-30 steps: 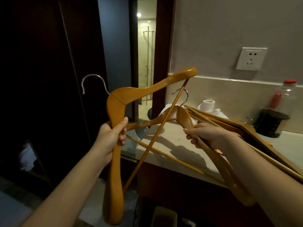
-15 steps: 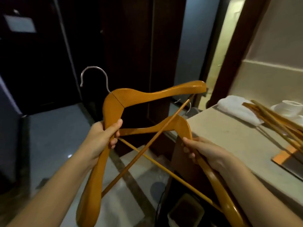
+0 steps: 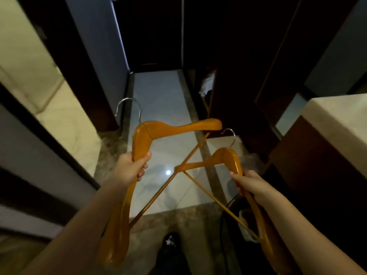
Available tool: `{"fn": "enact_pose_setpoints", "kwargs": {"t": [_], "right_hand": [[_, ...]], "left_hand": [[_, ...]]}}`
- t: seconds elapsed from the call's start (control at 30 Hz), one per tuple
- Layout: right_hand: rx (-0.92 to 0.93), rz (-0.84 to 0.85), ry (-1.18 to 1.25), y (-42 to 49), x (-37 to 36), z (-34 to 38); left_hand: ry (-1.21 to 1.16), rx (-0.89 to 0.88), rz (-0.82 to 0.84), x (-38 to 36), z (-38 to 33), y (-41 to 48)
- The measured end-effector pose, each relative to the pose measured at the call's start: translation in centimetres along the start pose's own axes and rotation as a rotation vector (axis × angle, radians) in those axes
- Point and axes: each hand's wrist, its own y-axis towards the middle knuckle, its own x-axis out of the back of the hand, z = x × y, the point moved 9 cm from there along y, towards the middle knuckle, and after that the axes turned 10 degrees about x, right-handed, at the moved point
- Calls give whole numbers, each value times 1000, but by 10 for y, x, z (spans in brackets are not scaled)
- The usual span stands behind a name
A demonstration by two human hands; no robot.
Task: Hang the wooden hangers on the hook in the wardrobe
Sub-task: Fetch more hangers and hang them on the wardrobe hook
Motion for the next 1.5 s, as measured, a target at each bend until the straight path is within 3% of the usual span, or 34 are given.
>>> {"fn": "enact_pose_setpoints", "kwargs": {"t": [0.13, 0.3, 0.47, 0.73, 0.9, 1.2, 1.5], "right_hand": [[-34, 57, -97, 15, -35, -33], [-81, 97, -174, 39, -71, -58], [-114, 158, -267, 69, -96, -72], [-300, 122, -451, 105, -102, -110], [-390, 103, -506, 115, -94, -112], [-554, 24, -457, 176, -55, -123], [-436, 118, -425, 349, -43, -31]], "left_hand": [[117, 107, -126, 28, 55, 5], [145, 274, -149, 50, 129, 20], [252, 413, -108, 68, 194, 46], [393, 633, -7, 80, 259, 93], [522, 604, 54, 67, 243, 134], [435, 564, 79, 27, 188, 245], [489, 555, -58, 5, 129, 340]]}}
